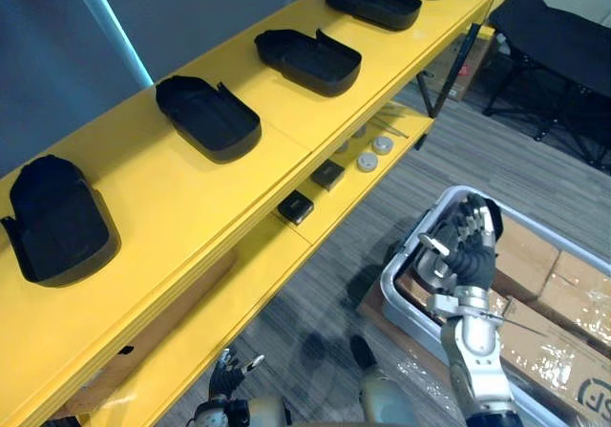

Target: Walk over and take plastic housings, then place them on the shelf

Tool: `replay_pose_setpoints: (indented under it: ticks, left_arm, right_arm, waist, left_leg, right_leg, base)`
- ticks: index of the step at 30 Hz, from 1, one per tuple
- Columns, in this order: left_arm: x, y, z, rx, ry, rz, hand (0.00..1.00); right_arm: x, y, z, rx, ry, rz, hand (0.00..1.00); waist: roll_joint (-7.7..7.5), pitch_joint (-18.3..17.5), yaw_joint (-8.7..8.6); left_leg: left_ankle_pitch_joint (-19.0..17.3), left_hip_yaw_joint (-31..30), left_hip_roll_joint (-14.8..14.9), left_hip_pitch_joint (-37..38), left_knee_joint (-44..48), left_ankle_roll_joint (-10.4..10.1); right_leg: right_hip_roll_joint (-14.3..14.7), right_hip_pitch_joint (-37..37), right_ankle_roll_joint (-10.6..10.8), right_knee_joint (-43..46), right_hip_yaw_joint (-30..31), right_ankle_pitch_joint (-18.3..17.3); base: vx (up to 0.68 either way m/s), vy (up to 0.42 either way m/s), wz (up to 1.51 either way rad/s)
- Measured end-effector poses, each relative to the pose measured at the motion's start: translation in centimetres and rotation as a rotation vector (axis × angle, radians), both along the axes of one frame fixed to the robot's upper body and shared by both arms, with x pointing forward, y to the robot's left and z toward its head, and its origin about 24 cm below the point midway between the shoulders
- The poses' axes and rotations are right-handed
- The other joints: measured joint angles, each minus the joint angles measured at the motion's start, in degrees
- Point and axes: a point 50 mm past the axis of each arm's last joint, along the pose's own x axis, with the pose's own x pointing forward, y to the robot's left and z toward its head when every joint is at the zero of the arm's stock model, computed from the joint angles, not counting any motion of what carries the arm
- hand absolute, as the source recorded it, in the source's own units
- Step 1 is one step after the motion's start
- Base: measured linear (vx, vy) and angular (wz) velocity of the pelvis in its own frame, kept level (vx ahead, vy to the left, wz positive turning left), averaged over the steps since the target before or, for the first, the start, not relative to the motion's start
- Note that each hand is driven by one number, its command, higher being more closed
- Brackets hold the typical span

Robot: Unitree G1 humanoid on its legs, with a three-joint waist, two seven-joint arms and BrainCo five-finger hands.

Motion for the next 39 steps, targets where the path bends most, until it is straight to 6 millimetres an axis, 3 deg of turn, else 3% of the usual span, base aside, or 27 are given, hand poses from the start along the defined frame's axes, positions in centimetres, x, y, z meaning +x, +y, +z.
replay_pose_setpoints:
  ticks: [2,3,4,5,7,10,11,12,13,14,17,18,19,20,21,22,23,24,25,26,29,31,32,33,34,37,39]
  left_arm:
    - [1.0,-0.6,0.7,-0.033,-0.045,-0.019,0.0]
    - [1.2,-0.9,0.9,-0.053,-0.055,-0.028,0.0]
    - [1.1,-1.0,0.9,-0.057,-0.042,-0.024,0.0]
    - [0.9,-0.9,0.7,-0.071,-0.024,0.004,0.0]
    - [0.6,-0.1,0.5,-0.089,0.013,0.069,0.0]
    - [0.1,0.6,0.2,-0.098,0.039,0.105,0.0]
    - [-0.3,1.0,0.0,-0.084,0.064,0.098,0.0]
    - [-0.5,1.2,-0.3,-0.076,0.081,0.093,0.0]
    - [-1.0,1.6,-0.5,-0.067,0.098,0.098,0.0]
    - [-1.2,2.5,-0.6,-0.04,0.106,0.095,0.0]
    - [-2.9,1.9,-1.6,-0.085,0.171,0.124,0.0]
    - [-3.1,1.4,-1.7,-0.109,0.162,0.144,0.0]
    - [-3.1,1.6,-1.6,-0.119,0.154,0.163,0.0]
    - [-3.3,2.1,-1.6,-0.137,0.146,0.211,0.0]
    - [-3.4,2.4,-1.6,-0.155,0.142,0.251,0.0]
    - [-3.0,2.4,-1.6,-0.172,0.134,0.275,0.0]
    - [-2.7,2.1,-1.6,-0.178,0.136,0.28,0.0]
    - [-2.0,1.5,-1.6,-0.186,0.127,0.276,0.0]
    - [-1.6,1.2,-1.4,-0.188,0.11,0.282,0.0]
    - [-1.3,0.9,-1.3,-0.191,0.101,0.283,0.0]
    - [-0.8,0.3,-0.8,-0.192,0.048,0.279,0.0]
    - [-0.8,-0.2,-0.2,-0.202,0.006,0.26,0.0]
    - [-0.8,-0.3,-0.2,-0.204,0.005,0.255,0.0]
    - [-0.6,-0.4,-0.2,-0.208,0.004,0.242,0.0]
    - [-0.4,-0.3,-0.1,-0.203,-0.004,0.228,0.0]
    - [0.2,-0.1,0.2,-0.133,-0.011,0.099,0.0]
    - [0.6,0.1,0.4,-0.107,-0.017,0.073,0.0]
  right_arm:
    - [-1.2,0.1,-0.5,0.02,0.02,-0.023,0.0]
    - [-1.7,0.2,-0.5,0.03,0.01,-0.027,0.0]
    - [-1.8,0.5,-0.1,0.039,-0.016,-0.018,0.0]
    - [-1.7,0.9,0.2,0.041,-0.034,0.005,0.0]
    - [-1.7,1.8,0.4,0.048,-0.063,0.054,0.0]
    - [-1.6,3.2,0.6,0.066,-0.078,0.097,0.0]
    - [-1.3,4.3,0.6,0.081,-0.079,0.124,0.0]
    - [-1.2,4.5,0.5,0.08,-0.075,0.128,0.0]
    - [-1.1,4.6,0.3,0.079,-0.068,0.12,0.0]
    - [-1.1,4.4,-0.1,0.078,-0.047,0.1,0.0]
    - [0.1,3.8,-0.1,0.025,-0.043,0.111,0.0]
    - [0.3,3.7,0.1,0.006,-0.049,0.111,0.0]
    - [0.1,3.7,-0.1,0.001,-0.037,0.109,0.0]
    - [-0.5,4.2,-0.7,-0.009,0.005,0.126,0.0]
    - [-0.6,4.5,-1.0,-0.014,0.025,0.152,0.0]
    - [-0.2,4.4,-0.8,-0.042,0.027,0.178,0.0]
    - [0.0,4.3,-0.7,-0.054,0.025,0.186,0.0]
    - [0.3,3.8,-0.5,-0.074,0.026,0.192,0.0]
    - [0.4,3.3,-0.6,-0.083,0.045,0.184,0.0]
    - [0.5,3.0,-0.7,-0.092,0.053,0.182,0.0]
    - [0.3,2.2,-1.0,-0.051,0.077,0.165,0.0]
    - [0.7,1.8,-1.1,-0.018,0.075,0.149,0.0]
    - [0.9,1.6,-1.3,-0.013,0.079,0.142,0.0]
    - [1.5,1.3,-1.5,-0.009,0.087,0.129,0.0]
    - [1.9,1.3,-1.9,-0.015,0.102,0.127,0.0]
    - [3.3,1.3,-3.4,-0.03,0.181,0.133,0.0]
    - [6.0,1.5,-3.3,-0.045,0.209,0.149,0.0]
  waist:
    - [-0.93,0.5,-0.44]
    - [-1.43,0.7,-0.48]
    - [-1.75,0.9,0.55]
    - [-1.26,1.3,0.75]
    - [-1.03,1.3,0.71]
    - [-0.84,1.3,1.14]
    - [-0.92,1.3,2.47]
    - [-1.15,1.1,2.64]
    - [-1.75,0.8,2.82]
    - [-3.2,0.1,3.17]
    - [0.6,0.1,3.65]
    - [0.81,0.2,3.14]
    - [0.01,0.3,3.14]
    - [-1.2,-0.3,3.45]
    - [-2.12,-1.0,3.49]
    - [-1.87,-1.0,3.47]
    - [-0.77,-0.4,3.38]
    - [0.3,0.3,2.76]
    - [0.76,0.8,1.91]
    - [0.55,1.1,1.52]
    - [0.65,1.3,1.85]
    - [0.75,1.3,1.92]
    - [0.97,1.5,2.02]
    - [1.98,2.1,2.13]
    - [1.35,2.8,2.45]
    - [0.3,3.8,3.87]
    - [0.53,4.3,5.21]
  left_leg:
    - [-1.0,1.1,-0.4,0.5,1.2,0.7]
    - [-1.3,3.3,-0.3,0.7,1.8,1.2]
    - [-0.7,6.8,1.0,1.4,0.8,2.1]
    - [0.1,9.1,2.2,1.4,0.3,2.6]
    - [2.0,12.7,5.3,1.8,-1.7,1.9]
    - [5.0,13.8,8.8,2.3,-5.1,0.0]
    - [6.2,14.6,11.0,2.0,-6.4,-1.6]
    - [6.4,14.8,11.7,1.6,-6.6,-2.0]
    - [6.8,15.1,12.6,1.2,-6.6,-2.7]
    - [7.0,15.4,13.1,1.3,-6.3,-4.9]
    - [8.8,12.5,16.3,4.0,-8.9,-6.7]
    - [9.4,14.0,17.1,5.0,-9.8,-7.9]
    - [9.5,15.1,17.0,5.7,-10.1,-8.3]
    - [9.3,16.4,17.2,6.6,-10.4,-10.2]
    - [9.5,17.3,17.9,6.6,-10.6,-11.2]
    - [9.7,17.2,19.5,6.3,-10.3,-12.0]
    - [10.1,17.1,20.5,6.1,-10.4,-11.6]
    - [11.8,16.9,21.3,5.2,-10.2,-10.0]
    - [14.5,16.5,21.4,3.4,-9.2,-7.2]
    - [15.5,16.1,21.3,2.0,-7.9,-5.8]
    - [11.8,11.3,16.3,-1.2,-3.9,-7.6]
    - [11.6,9.0,10.7,-2.5,-11.7,-7.2]
    - [12.0,8.5,9.8,-2.5,-14.1,-7.4]
    - [16.1,7.5,8.5,-2.4,-17.1,-6.7]
    - [16.6,8.1,7.9,-1.7,-17.2,-7.2]
    - [16.0,8.9,5.1,-2.1,-16.4,-5.2]
    - [15.3,8.7,3.5,-2.7,-14.8,-4.1]
  right_leg:
    - [-0.4,0.9,-0.3,-0.5,0.0,0.7]
    - [-0.6,0.9,-1.4,-2.3,-0.8,3.3]
    - [-1.9,2.2,-7.7,-7.5,-4.2,4.7]
    - [-2.5,1.2,-8.8,-6.8,-7.8,4.7]
    - [-3.9,-1.5,-8.3,4.1,-15.5,1.7]
    - [-6.3,-1.2,-8.7,14.0,-16.6,-1.3]
    - [-8.1,-1.0,-9.2,16.6,-16.8,-1.3]
    - [-9.1,-0.7,-9.3,16.7,-16.8,-1.3]
    - [-10.8,-0.2,-10.5,16.4,-16.9,0.6]
    - [-12.3,0.7,-11.1,14.4,-17.0,7.9]
    - [-8.3,-0.6,-10.8,14.1,-19.6,7.5]
    - [-8.8,-1.5,-8.9,15.3,-22.0,3.3]
    - [-10.0,-1.4,-8.2,15.9,-24.2,0.2]
    - [-11.6,-0.9,-3.8,16.0,-29.4,-4.6]
    - [-11.8,-0.4,-1.7,14.9,-33.2,-8.7]
    - [-10.3,-0.4,-2.5,14.3,-35.3,-12.5]
    - [-9.2,-0.6,-3.4,14.4,-35.7,-13.0]
    - [-8.2,-2.2,-4.6,15.7,-35.7,-13.7]
    - [-8.0,-2.7,-5.2,15.7,-35.6,-14.0]
    - [-7.9,-2.4,-5.5,14.9,-35.6,-13.9]
    - [-7.6,1.8,-6.5,6.6,-34.9,-9.6]
    - [-7.5,3.6,-5.9,0.2,-33.6,-6.1]
    - [-7.4,3.6,-5.5,-0.4,-33.3,-5.4]
    - [-7.3,3.7,-4.9,-0.5,-32.6,-5.0]
    - [-7.6,3.7,-4.4,-0.4,-31.5,-4.8]
    - [-10.1,5.1,-2.0,-4.0,-31.0,-2.4]
    - [-11.5,6.6,-0.8,-6.6,-31.4,-0.9]
  base:
    - [-0.15,0.09,-0.43]
    - [-0.21,0.066,-1.01]
    - [-0.27,0.068,-1.33]
    - [-0.22,0.031,-1.28]
    - [-0.15,0.009,-0.94]
    - [-0.04,-0.11,-0.54]
    - [-0.04,-0.22,-0.58]
    - [-0.03,-0.212,-0.57]
    - [0.0,-0.318,-0.36]
    - [0.02,-0.332,-0.56]
    - [0.03,-0.284,-0.98]
    - [0.0,-0.245,-0.73]
    - [0.0,-0.312,-0.58]
    - [0.01,-0.323,-0.42]
    - [0.07,-0.461,-0.55]
    - [0.07,-0.409,-0.36]
    - [0.04,-0.376,-0.28]
    - [0.0,-0.304,-0.04]
    - [-0.01,-0.291,0.02]
    - [0.02,-0.252,0.07]
    - [0.06,-0.14,-0.23]
    - [0.04,0.012,-0.37]
    - [0.02,0.082,-0.36]
    - [0.01,0.107,-0.36]
    - [0.0,0.172,-0.37]
    - [0.02,0.212,-0.05]
    - [0.02,0.175,0.13]
